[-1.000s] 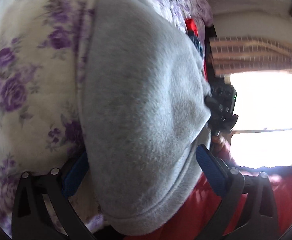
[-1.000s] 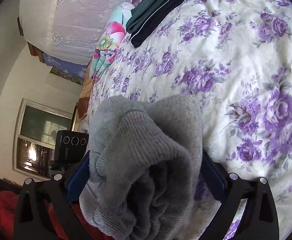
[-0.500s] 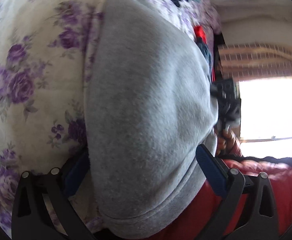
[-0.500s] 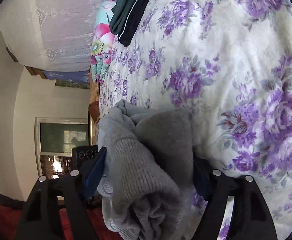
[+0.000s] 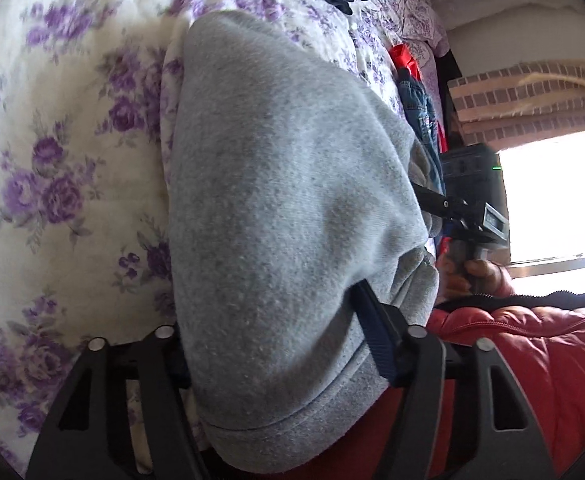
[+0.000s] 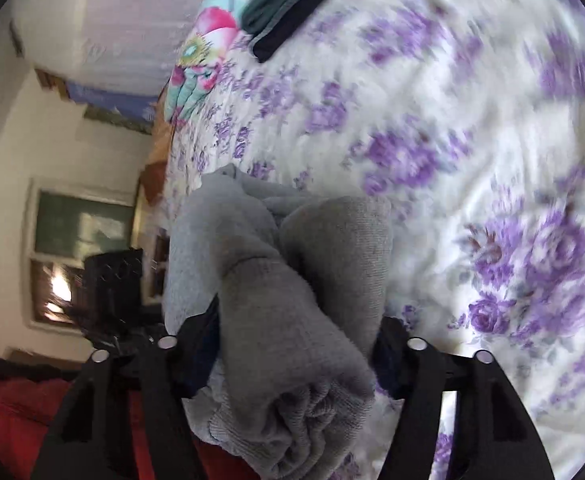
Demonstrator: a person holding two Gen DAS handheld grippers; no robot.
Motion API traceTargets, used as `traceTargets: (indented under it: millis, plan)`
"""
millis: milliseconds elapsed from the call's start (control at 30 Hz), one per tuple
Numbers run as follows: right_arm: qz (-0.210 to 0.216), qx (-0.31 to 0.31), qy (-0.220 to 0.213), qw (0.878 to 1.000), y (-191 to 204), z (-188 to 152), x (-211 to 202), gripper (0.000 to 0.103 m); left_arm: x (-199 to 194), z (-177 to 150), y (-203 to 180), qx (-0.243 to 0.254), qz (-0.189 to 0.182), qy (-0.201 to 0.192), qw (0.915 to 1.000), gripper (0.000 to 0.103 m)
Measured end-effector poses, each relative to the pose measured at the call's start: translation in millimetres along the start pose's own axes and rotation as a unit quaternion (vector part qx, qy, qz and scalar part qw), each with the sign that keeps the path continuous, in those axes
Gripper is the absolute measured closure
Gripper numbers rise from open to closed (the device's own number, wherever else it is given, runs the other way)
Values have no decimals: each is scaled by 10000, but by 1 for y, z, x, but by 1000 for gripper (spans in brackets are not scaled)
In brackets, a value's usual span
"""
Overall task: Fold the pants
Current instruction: 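Lift and carry the bundle with both grippers toward the dark green folded pants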
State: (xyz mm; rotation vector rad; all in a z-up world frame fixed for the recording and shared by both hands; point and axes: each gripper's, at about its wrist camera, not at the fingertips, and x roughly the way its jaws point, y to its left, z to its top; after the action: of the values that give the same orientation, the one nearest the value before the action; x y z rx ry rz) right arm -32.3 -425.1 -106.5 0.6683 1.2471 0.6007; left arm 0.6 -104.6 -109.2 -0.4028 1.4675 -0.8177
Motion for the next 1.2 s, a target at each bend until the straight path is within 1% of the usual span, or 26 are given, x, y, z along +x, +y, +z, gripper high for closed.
traceTargets:
  millis: [67,167,233,267,300,333,367,400,467,600,633,667,700,800,833,900,967,1000,1033,1100,1133,1167,1200]
  plan:
    - [-296,-499,-70,9983,22,0,-7,46,-3,2,-9,124,164,-41,9998,47]
    - [-551,-968,-186,9936,48,5,-14,47,-10,6,-19,203,318,-122,9992,50]
    - [-516,-1038,-387,9925,57,16,-24,47,-18,12,-22,211,292,-277,9990,51]
    - [-463,-1013,-495,9925,60,24,-30,47,-26,16,-24,218,237,-419,9986,54]
    - [-416,-974,-637,9923,62,33,-37,47,-37,25,-29,228,92,-679,9974,57]
    - [-335,-929,-783,9920,63,43,-44,47,-45,33,-32,238,26,-836,9962,57]
    - [-262,-893,-902,9916,64,53,-48,47,-54,46,-37,277,-7,-1020,9944,58]
    - [-218,-915,-1039,9901,65,68,-55,47,-60,57,-40,322,-5,-1125,9931,58]
    - [-309,-1056,-1228,9863,70,100,-64,47,-69,95,-49,503,45,-1334,9898,58]
    - [-579,-1279,-1532,9782,78,182,-79,47,-74,175,-63,736,200,-1571,9846,58]
    - [-648,-1303,-1611,9762,80,208,-83,47,-76,203,-68,797,248,-1672,9824,58]
    - [-711,-1325,-1678,9743,81,230,-86,47,-79,217,-69,810,257,-1721,9814,58]
    - [-769,-1346,-1733,9726,81,252,-89,47,-81,242,-72,803,258,-1798,9801,58]
    - [-891,-1320,-1755,9715,77,306,-87,47,-81,296,-73,757,325,-1888,9786,57]
    - [-937,-1295,-1759,9713,73,327,-84,48,-80,309,-71,731,341,-1898,9785,57]
    - [-999,-1213,-1748,9720,60,354,-76,48,-73,340,-68,643,427,-1896,9788,57]
    - [-1004,-1065,-1664,9751,46,375,-64,47,-65,362,-59,579,545,-1893,9787,56]
    - [-1017,-987,-1595,9770,37,385,-56,46,-58,372,-54,551,644,-1874,9786,55]
    - [-1093,-897,-1517,9783,26,394,-46,42,-53,382,-46,508,730,-1848,9787,54]
    - [-1526,-799,-1376,9754,7,402,-24,40,-33,392,-26,304,1001,-1747,9791,49]
    - [-1723,-855,-1328,9723,-4,406,-10,33,-24,394,-17,209,1074,-1680,9797,45]
    - [-1752,-915,-1394,9703,-10,406,-4,30,-16,393,-8,103,1174,-1698,9784,32]
    - [-1725,-918,-1471,9696,-14,406,0,26,-12,391,0,13,1305,-1846,9741,13]
